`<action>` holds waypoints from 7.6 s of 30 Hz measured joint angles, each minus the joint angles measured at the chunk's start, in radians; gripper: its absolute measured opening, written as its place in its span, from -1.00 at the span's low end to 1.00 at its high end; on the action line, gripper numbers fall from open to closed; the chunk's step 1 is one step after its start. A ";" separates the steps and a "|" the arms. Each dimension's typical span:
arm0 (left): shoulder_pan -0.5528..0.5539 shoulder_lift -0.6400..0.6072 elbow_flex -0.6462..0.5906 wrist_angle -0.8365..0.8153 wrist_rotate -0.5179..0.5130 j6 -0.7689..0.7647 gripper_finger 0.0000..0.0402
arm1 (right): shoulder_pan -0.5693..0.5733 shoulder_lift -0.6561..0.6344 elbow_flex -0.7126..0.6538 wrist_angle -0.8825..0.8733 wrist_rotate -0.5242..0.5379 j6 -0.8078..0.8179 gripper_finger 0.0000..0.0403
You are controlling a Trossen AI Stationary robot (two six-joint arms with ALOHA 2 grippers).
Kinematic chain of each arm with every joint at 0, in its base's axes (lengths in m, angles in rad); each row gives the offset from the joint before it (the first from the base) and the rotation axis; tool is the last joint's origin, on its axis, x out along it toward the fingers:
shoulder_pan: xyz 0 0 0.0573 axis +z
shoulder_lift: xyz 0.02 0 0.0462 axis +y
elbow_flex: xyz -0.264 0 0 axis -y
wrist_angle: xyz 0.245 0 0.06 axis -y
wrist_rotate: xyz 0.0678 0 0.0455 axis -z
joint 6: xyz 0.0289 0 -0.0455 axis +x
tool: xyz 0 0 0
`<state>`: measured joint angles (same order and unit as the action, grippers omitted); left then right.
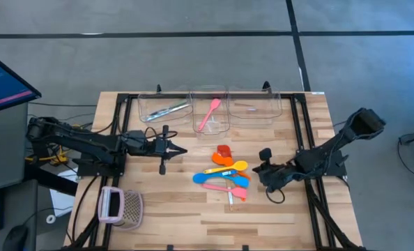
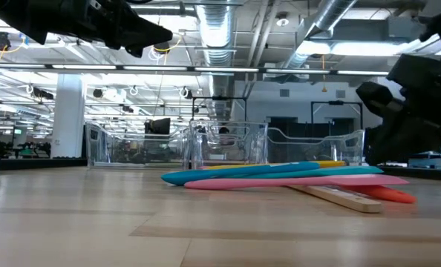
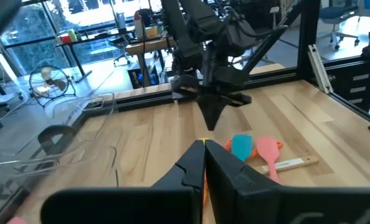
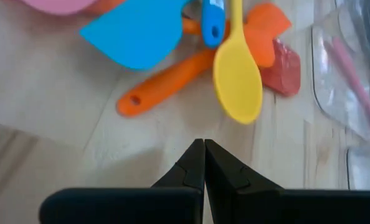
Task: Pick & Place Kitchen Items
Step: Put the yellow serving spoon into the right transparent bin, then put the blue serving spoon into the right transparent bin
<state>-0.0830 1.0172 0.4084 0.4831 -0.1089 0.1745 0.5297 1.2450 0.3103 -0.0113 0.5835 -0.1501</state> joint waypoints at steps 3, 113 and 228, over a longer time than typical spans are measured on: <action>0.000 0.000 0.000 0.000 -0.005 0.000 -0.99 | 0.000 0.054 0.017 0.067 0.001 -0.042 -0.95; 0.000 -0.001 -0.001 -0.013 -0.003 0.004 -0.99 | -0.718 -0.289 0.532 -0.848 0.017 -0.349 -0.95; 0.000 -0.001 -0.001 -0.031 -0.003 0.004 -0.99 | -0.329 0.247 0.659 -0.359 -0.463 0.036 -0.99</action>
<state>-0.0829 1.0164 0.4076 0.4517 -0.1123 0.1783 0.2007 1.4922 0.9693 -0.3706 0.1205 -0.1142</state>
